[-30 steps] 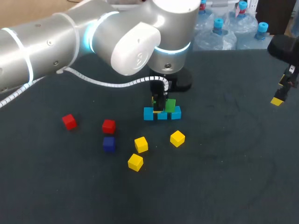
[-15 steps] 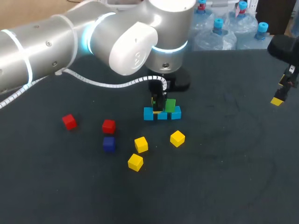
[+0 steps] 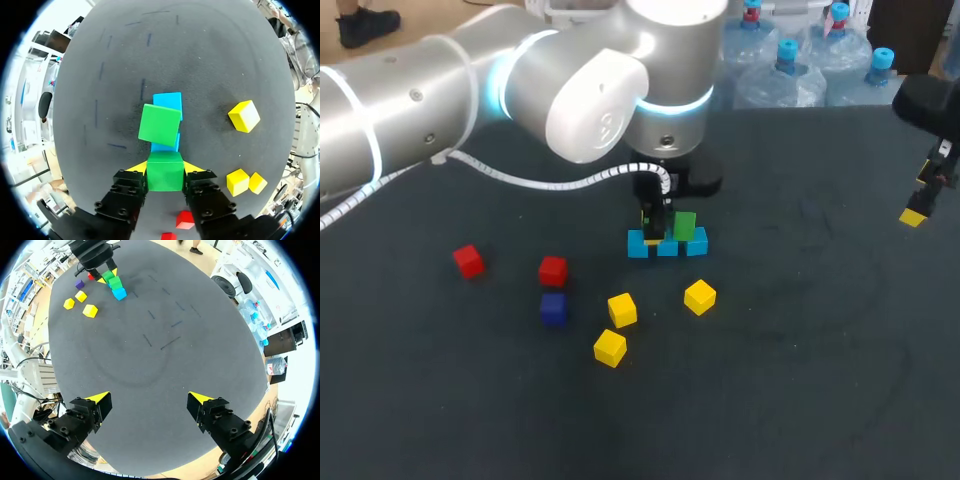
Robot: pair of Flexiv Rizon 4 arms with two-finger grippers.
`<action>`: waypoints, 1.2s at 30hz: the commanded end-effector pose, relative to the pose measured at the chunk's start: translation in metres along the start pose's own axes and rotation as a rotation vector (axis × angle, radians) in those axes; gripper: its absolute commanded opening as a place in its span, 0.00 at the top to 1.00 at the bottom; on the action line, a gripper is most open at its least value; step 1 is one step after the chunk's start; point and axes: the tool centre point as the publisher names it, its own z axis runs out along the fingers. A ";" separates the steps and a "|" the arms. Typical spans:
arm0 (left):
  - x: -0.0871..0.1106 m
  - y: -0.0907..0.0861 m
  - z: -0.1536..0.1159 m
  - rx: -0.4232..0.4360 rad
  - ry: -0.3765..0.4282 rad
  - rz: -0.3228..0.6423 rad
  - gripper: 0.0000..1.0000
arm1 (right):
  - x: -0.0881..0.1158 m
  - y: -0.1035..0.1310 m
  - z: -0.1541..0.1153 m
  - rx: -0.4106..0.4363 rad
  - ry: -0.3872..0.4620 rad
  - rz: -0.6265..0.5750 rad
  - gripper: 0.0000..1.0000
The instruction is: Place the blue cubes, place green cubes on the blue cubes, place the yellow cubes on the green cubes, then place the red cubes on the yellow cubes, and place purple cube on the red cubes.
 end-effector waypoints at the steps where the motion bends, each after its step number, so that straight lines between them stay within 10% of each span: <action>1: 0.000 0.003 0.002 0.010 -0.003 0.006 1.00 | 0.000 -0.001 0.001 -0.001 -0.001 -0.001 0.00; 36: -0.001 0.004 0.005 0.045 -0.007 0.003 1.00 | 0.000 -0.001 0.001 -0.001 -0.001 -0.001 0.00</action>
